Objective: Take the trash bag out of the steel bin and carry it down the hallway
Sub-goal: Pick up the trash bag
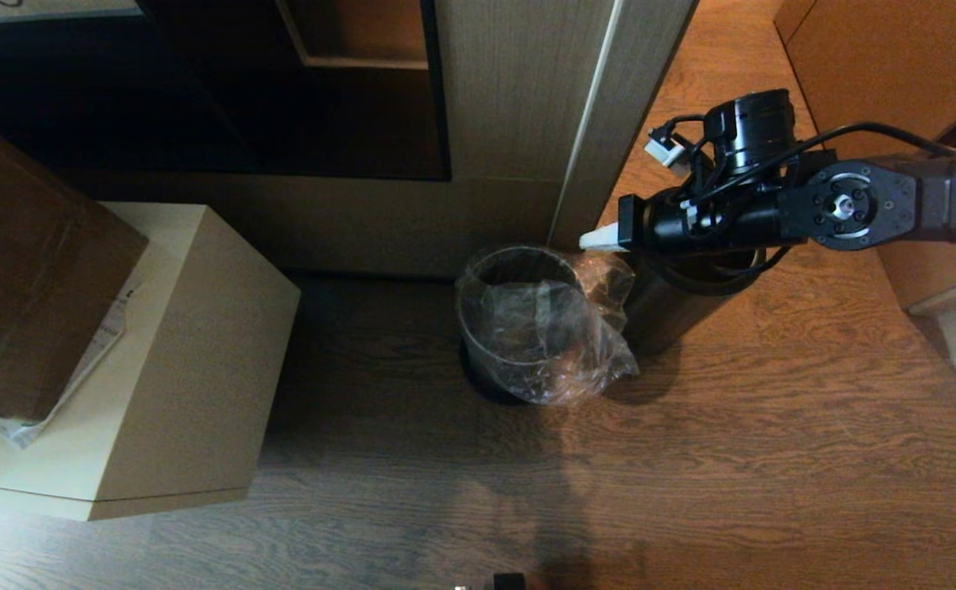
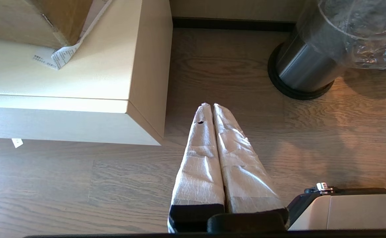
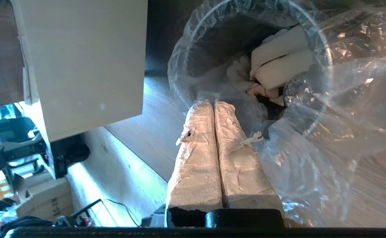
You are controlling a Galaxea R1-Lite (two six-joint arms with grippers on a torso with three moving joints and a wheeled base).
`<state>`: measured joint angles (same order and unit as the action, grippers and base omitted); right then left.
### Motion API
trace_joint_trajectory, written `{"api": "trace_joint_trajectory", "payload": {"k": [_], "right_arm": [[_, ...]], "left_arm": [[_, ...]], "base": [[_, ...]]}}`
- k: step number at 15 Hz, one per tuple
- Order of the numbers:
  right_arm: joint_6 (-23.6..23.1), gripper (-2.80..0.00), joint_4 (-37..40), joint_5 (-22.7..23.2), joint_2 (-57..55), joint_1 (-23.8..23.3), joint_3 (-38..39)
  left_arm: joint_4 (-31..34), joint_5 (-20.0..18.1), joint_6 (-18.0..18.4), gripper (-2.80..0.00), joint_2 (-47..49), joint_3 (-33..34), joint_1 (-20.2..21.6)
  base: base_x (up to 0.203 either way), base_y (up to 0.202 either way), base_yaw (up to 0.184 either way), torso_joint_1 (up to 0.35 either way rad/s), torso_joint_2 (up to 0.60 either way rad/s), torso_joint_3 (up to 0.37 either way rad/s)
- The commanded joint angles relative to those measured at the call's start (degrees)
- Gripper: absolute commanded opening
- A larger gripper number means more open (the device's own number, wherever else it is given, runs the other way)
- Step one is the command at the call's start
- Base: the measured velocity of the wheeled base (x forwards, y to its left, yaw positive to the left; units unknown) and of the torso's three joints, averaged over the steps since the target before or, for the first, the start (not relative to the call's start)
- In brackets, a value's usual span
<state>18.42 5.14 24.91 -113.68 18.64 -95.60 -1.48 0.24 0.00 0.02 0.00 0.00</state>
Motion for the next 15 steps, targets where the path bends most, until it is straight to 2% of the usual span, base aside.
{"api": "trace_joint_trajectory", "payload": {"k": [1, 2, 8, 15], "right_arm": [[0.0, -2.8, -0.1, -0.2, 0.2, -0.7, 0.9], [0.0, 0.0, 0.1, -0.5, -0.5, -2.1, 1.3], [0.2, 0.0, 2.7, -0.4, -5.8, -8.6, 0.7], [-0.3, 0.0, 2.2, 0.1, -11.7, -11.0, -3.3]], "left_arm": [[0.0, 0.0, 0.0, -2.8, 0.0, 0.6, 0.0], [0.0, 0.0, 0.0, -2.8, 0.0, 0.6, 0.0], [0.0, 0.0, 0.0, -2.8, 0.0, 0.6, 0.0], [0.0, 0.0, 0.0, -2.8, 0.0, 0.7, 0.0]], "base": [[0.0, 0.0, 0.0, 0.0, 0.0, 0.0], [0.0, 0.0, 0.0, 0.0, 0.0, 0.0], [0.0, 0.0, 0.0, 0.0, 0.0, 0.0], [0.0, 0.0, 0.0, 0.0, 0.0, 0.0]]}}
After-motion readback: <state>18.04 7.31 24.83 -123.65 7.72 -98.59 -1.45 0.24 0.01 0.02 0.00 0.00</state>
